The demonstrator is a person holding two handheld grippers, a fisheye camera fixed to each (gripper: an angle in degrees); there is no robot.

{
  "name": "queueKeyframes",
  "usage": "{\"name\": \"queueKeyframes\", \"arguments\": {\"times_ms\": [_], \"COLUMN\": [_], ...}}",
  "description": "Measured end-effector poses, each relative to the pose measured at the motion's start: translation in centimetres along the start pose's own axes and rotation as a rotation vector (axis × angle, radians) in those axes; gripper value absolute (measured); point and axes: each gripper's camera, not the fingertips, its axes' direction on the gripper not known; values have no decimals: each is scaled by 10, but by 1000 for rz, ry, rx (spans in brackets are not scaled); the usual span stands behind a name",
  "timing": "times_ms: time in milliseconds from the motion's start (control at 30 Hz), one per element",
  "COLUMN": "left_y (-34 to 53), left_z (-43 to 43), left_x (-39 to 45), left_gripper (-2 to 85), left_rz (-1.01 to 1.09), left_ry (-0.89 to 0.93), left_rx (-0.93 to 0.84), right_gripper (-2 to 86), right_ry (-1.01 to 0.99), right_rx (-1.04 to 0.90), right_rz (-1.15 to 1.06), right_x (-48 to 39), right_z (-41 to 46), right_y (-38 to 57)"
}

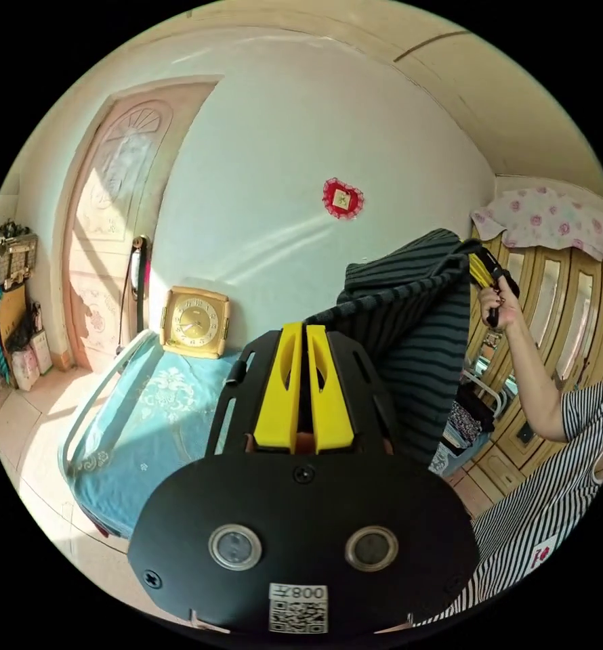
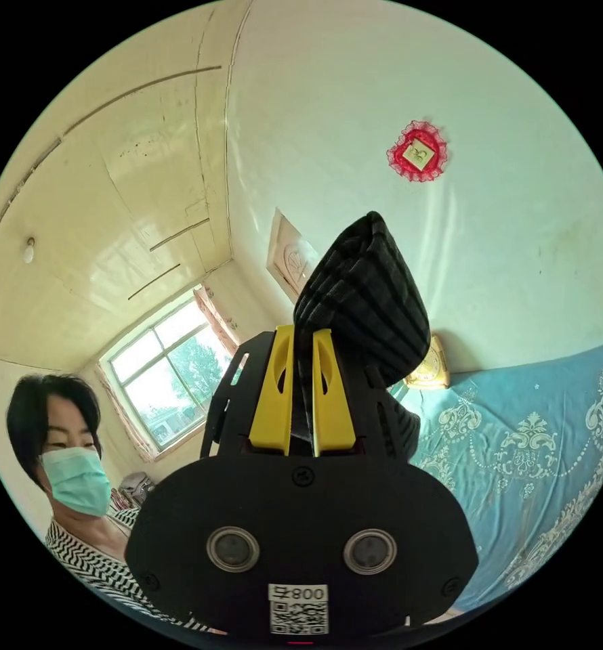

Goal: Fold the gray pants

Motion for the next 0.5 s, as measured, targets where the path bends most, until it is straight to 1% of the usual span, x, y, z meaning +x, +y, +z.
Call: {"name": "queueKeyframes", "arguments": {"times_ms": [33, 100, 133, 167, 200, 233, 267, 300, 333, 367, 433, 500], "left_y": [-8, -14, -11, -2, 6, 25, 49, 61, 87, 108, 119, 116], "left_z": [-7, -8, -1, 11, 20, 40, 63, 75, 97, 110, 112, 109], "left_x": [0, 1, 1, 1, 1, -2, -9, -15, -27, -40, -54, -61], "left_gripper": [7, 7, 7, 7, 7, 7, 6, 6, 5, 5, 4, 5], "left_rz": [53, 126, 155, 178, 186, 188, 155, 129, 64, -12, -105, -131], "left_ry": [-4, 5, 27, 46, 50, 41, 30, 30, 24, 41, 76, 66], "left_rx": [5, -31, -88, -175, -231, -345, -476, -549, -691, -792, -805, -782], "right_gripper": [53, 56, 57, 56, 54, 42, 23, 20, 14, 11, 11, 14], "right_ry": [19, 68, 115, 169, 195, 263, 352, 346, 334, 374, 434, 520], "right_rx": [-1, -25, -62, -122, -148, -184, -158, -144, -120, -87, -121, -224], "right_rz": [13, 108, 196, 328, 393, 528, 726, 801, 929, 991, 976, 886], "right_x": [13, 45, 73, 107, 126, 162, 193, 206, 223, 227, 226, 227], "right_z": [-14, -34, -45, -58, -65, -83, -106, -117, -134, -144, -142, -121], "right_y": [15, 47, 74, 107, 126, 170, 217, 240, 277, 298, 300, 284]}}
